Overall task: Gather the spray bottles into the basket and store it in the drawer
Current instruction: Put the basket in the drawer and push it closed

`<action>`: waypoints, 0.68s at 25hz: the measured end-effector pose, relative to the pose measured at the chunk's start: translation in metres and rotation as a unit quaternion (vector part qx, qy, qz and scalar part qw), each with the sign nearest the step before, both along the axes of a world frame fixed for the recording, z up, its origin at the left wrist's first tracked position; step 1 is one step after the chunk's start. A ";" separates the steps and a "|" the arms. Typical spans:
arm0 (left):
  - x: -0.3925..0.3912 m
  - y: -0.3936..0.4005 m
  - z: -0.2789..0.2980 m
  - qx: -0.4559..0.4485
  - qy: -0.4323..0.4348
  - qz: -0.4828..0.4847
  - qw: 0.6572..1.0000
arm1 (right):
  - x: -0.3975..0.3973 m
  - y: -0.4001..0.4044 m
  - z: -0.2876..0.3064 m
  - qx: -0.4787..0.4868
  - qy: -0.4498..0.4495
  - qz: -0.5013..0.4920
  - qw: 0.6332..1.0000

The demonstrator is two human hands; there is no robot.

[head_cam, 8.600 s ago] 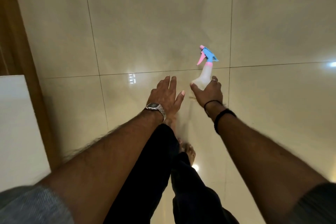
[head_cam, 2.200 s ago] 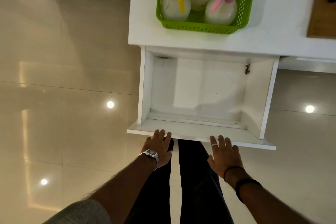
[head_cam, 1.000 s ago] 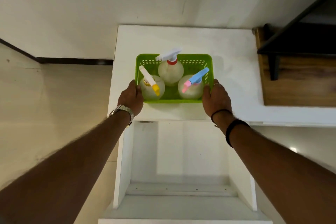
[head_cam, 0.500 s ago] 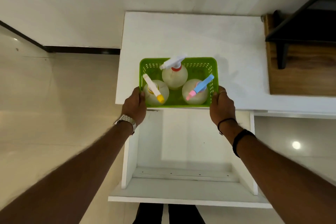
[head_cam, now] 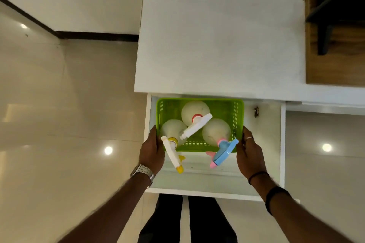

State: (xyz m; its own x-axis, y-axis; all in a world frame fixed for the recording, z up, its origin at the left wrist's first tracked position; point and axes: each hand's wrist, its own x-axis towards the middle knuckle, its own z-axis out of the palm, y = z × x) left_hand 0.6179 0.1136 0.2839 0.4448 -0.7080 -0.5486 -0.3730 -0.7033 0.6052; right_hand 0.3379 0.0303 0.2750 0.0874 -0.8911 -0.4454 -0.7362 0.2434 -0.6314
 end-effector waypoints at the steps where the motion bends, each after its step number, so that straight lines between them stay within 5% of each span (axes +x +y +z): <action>1: -0.001 0.009 -0.003 0.010 -0.003 -0.001 1.000 | -0.002 0.011 -0.002 0.019 -0.001 0.002 1.000; 11: 0.001 0.040 -0.047 0.153 0.056 0.013 0.987 | -0.015 0.043 -0.054 0.152 0.049 -0.021 0.987; 17: -0.003 0.022 -0.103 0.207 0.160 0.190 0.946 | -0.003 0.044 -0.116 0.201 0.080 -0.032 0.976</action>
